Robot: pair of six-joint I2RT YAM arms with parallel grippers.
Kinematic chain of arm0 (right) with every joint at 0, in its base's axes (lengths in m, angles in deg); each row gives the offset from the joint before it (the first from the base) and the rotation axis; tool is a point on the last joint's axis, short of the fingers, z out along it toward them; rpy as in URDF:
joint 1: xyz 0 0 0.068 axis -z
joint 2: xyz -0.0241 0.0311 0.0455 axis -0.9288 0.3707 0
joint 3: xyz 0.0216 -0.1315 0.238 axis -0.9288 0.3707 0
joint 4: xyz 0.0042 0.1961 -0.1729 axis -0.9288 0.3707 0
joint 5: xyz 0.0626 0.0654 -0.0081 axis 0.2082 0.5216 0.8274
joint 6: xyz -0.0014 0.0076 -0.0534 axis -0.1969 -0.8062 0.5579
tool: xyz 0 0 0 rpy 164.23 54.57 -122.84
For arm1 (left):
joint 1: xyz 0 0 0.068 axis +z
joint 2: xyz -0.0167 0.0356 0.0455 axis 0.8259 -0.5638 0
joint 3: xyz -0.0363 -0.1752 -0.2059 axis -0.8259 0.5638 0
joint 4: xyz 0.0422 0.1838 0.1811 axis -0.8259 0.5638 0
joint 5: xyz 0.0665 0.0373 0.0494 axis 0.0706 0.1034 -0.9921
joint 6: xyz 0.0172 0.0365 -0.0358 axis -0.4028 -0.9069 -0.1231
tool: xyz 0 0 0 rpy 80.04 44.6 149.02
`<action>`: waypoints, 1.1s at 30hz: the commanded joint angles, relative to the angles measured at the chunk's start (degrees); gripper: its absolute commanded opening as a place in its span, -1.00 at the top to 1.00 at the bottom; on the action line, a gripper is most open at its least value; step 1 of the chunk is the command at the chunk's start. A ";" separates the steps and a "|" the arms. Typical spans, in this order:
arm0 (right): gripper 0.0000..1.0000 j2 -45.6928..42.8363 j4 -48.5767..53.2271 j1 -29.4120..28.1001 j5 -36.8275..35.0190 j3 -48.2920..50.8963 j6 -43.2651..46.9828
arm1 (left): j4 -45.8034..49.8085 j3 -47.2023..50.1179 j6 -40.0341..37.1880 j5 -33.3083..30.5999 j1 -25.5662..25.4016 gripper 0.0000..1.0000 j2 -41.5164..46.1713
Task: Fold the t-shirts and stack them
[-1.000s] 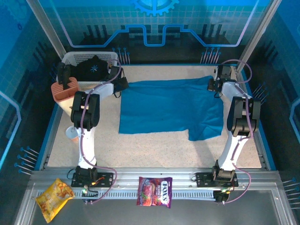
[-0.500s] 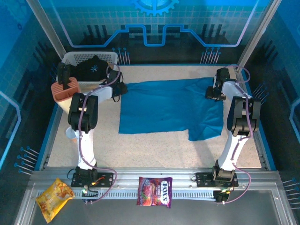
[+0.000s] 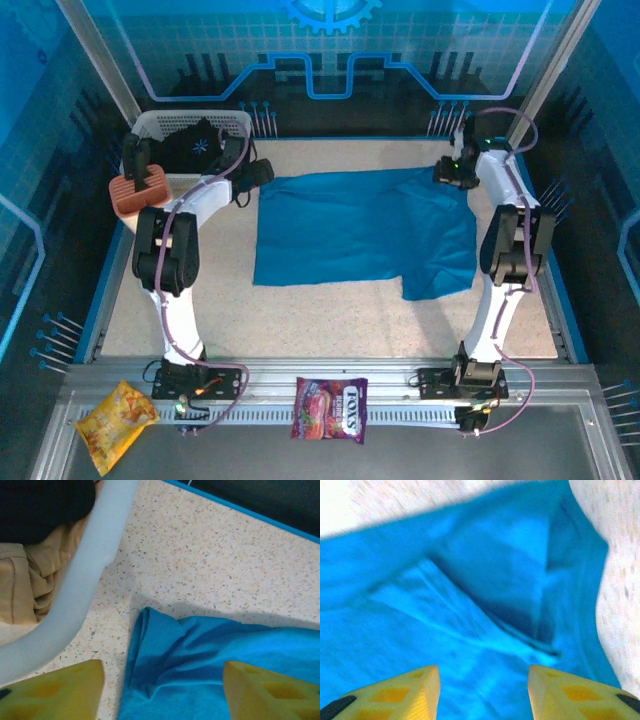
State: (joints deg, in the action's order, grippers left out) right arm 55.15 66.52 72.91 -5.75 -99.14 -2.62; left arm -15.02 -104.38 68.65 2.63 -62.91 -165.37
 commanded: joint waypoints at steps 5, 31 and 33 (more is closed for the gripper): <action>0.16 20.81 11.28 -2.57 5.34 -24.48 3.58 | 3.83 -1.26 -1.17 2.32 -0.55 -0.98 6.09; 0.66 28.65 9.60 -2.47 14.63 -30.81 2.33 | 5.90 1.30 -2.23 4.92 -2.19 -0.98 13.21; 0.68 27.73 9.60 -2.47 14.65 -30.81 2.21 | 6.00 1.21 -2.34 4.92 -2.27 -0.98 13.44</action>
State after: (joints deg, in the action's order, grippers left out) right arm 86.21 74.70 70.53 7.38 -130.59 0.01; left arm -10.14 -103.50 68.12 6.30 -64.70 -154.59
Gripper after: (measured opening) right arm 0.165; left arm 0.991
